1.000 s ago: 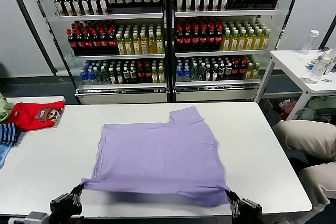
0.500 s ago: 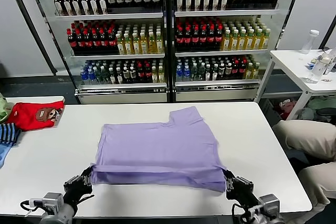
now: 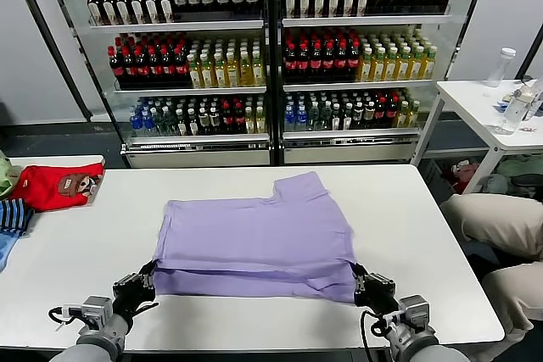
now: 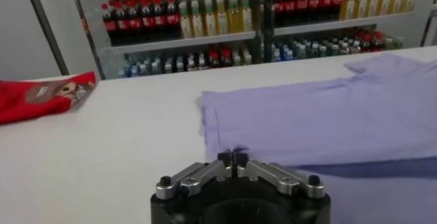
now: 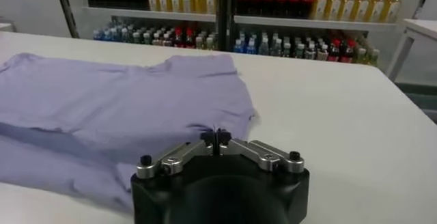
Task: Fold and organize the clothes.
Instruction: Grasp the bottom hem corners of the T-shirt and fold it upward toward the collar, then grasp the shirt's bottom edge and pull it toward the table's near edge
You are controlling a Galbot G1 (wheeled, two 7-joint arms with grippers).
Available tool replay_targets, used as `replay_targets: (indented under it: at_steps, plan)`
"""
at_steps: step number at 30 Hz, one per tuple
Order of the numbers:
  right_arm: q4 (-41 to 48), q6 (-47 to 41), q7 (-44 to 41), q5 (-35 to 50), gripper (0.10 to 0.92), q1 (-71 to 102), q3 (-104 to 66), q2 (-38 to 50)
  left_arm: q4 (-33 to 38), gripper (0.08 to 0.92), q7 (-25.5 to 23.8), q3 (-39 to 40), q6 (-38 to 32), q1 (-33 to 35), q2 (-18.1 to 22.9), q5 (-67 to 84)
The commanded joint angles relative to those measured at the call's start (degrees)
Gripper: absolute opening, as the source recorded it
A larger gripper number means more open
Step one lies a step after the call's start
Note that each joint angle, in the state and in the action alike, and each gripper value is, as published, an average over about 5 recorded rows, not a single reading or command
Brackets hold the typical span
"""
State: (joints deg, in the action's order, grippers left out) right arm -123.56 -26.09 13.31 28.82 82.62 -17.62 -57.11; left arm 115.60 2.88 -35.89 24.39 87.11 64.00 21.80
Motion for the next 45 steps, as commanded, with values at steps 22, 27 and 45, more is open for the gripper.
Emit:
replay_targets:
  at_steps: [22, 27, 45]
  plan:
    - [-5.4, -4.4, 3.3, 1.9, 0.789, 7.5, -3.8, -0.4, 8.1, 0.706, -0.2, -6.6, 6.4, 3.9, 0.2, 13.2]
    - [-4.8, -5.1, 4.3, 2.9, 0.821, 7.8, -3.2, -1.1, 6.5, 0.804, -0.2, -4.1, 6.3, 3.9, 1.2, 10.6]
    - [-0.3, -5.4, 4.8, 5.6, 0.543, 5.0, -0.7, -2.6, 2.1, 0.629, 0.8, -2.7, 7.8, 3.2, 1.7, 8.0]
